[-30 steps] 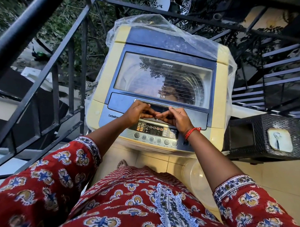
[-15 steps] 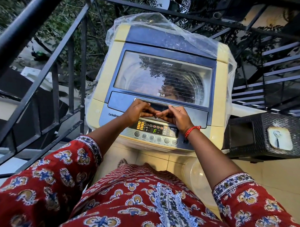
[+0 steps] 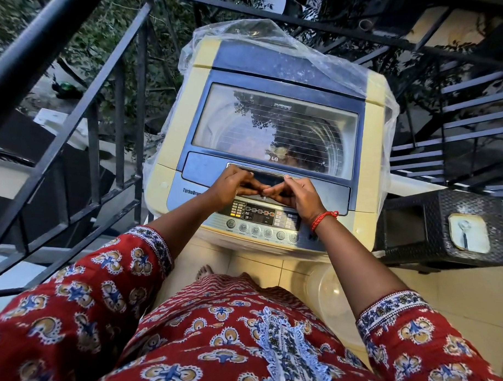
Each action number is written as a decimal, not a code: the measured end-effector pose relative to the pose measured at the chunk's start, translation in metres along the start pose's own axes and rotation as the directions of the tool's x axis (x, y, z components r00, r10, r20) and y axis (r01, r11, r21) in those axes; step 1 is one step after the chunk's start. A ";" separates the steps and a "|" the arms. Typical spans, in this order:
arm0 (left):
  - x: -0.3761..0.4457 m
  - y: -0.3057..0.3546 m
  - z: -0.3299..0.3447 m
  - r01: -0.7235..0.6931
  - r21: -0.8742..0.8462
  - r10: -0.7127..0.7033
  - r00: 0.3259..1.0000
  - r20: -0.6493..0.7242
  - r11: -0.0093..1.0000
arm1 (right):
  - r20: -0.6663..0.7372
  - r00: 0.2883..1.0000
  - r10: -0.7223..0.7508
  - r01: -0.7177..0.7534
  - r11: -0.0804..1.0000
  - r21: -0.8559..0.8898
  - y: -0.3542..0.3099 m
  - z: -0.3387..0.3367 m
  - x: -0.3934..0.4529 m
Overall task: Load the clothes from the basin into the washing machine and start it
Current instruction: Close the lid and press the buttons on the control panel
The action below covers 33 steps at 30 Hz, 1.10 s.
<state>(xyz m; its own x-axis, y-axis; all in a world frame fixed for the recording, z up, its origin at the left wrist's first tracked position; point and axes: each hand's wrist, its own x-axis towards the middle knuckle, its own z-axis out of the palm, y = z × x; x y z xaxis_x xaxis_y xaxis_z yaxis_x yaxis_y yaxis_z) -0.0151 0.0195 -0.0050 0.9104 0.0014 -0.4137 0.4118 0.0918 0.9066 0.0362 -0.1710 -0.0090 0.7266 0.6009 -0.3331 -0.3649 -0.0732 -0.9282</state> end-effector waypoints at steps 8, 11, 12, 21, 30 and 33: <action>0.001 0.000 0.000 0.009 -0.005 -0.009 1.000 0.007 1.000 | -0.003 1.000 0.003 -0.003 1.000 0.023 0.001 0.001 0.000; 0.000 0.000 0.001 0.009 -0.003 -0.009 1.000 0.011 1.000 | -0.012 1.000 0.006 -0.006 1.000 0.022 0.001 0.001 0.000; 0.000 0.000 0.000 0.007 0.001 -0.007 1.000 0.011 1.000 | -0.014 1.000 0.006 -0.006 1.000 0.021 0.000 0.001 -0.001; 0.002 -0.003 -0.002 -0.012 0.019 0.012 1.000 0.023 1.000 | -0.023 1.000 -0.004 0.004 1.000 0.009 -0.001 0.002 -0.002; 0.001 -0.001 -0.001 -0.022 0.024 0.021 0.999 0.029 0.999 | -0.024 1.000 -0.019 0.019 1.000 -0.007 0.000 0.003 -0.001; 0.001 -0.001 -0.001 -0.023 0.023 0.022 0.999 0.034 0.999 | -0.021 1.000 -0.013 0.012 1.000 -0.011 0.000 0.002 -0.001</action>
<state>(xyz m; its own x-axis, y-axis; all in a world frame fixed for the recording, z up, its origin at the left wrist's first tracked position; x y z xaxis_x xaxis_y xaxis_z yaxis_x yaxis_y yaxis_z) -0.0151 0.0207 -0.0064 0.9201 -0.0299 -0.3905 0.3916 0.0687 0.9176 0.0341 -0.1699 -0.0079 0.7431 0.5851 -0.3246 -0.3491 -0.0748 -0.9341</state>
